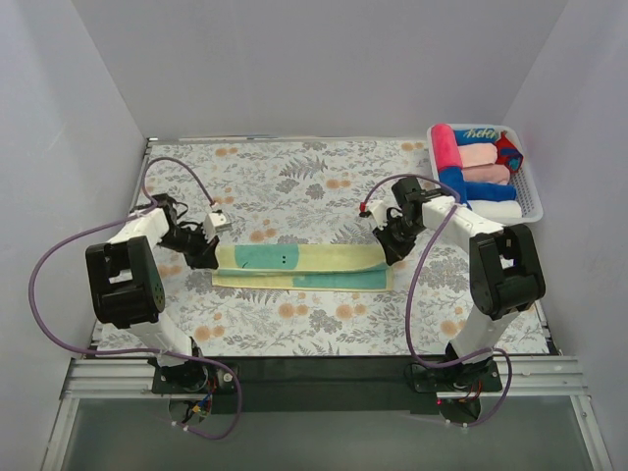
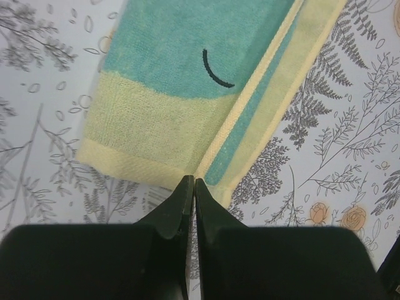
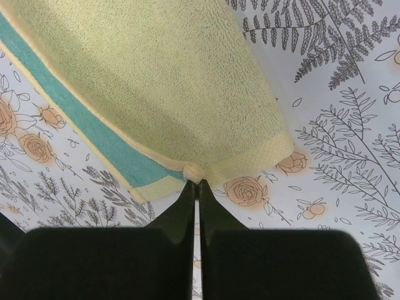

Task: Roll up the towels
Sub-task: Fold the towel

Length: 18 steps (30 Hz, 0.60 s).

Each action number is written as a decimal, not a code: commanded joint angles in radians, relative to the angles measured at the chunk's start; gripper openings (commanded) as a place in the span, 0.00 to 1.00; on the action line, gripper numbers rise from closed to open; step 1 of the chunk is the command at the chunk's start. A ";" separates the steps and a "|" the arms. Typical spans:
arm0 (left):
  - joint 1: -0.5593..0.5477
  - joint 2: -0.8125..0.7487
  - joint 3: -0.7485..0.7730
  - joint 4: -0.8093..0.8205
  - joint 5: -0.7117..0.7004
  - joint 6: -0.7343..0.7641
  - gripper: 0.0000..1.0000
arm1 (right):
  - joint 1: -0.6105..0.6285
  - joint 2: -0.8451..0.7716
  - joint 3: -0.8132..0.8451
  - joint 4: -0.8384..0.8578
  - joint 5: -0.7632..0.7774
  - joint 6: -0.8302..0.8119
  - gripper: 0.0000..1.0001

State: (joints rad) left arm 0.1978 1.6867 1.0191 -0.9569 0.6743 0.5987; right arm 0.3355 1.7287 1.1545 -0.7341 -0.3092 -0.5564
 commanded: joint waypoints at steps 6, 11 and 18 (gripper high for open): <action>0.011 -0.044 0.202 -0.095 0.057 0.012 0.00 | 0.003 -0.064 0.108 -0.059 -0.001 0.000 0.01; 0.009 -0.048 0.233 -0.143 0.044 0.055 0.00 | 0.010 -0.086 0.084 -0.077 -0.028 0.000 0.01; 0.009 -0.074 0.147 -0.161 0.002 0.118 0.00 | 0.060 -0.087 -0.024 -0.065 -0.045 -0.002 0.01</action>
State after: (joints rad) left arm 0.2012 1.6691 1.2003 -1.0863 0.6933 0.6601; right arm 0.3717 1.6604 1.1675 -0.7689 -0.3218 -0.5545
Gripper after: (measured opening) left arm 0.011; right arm 0.019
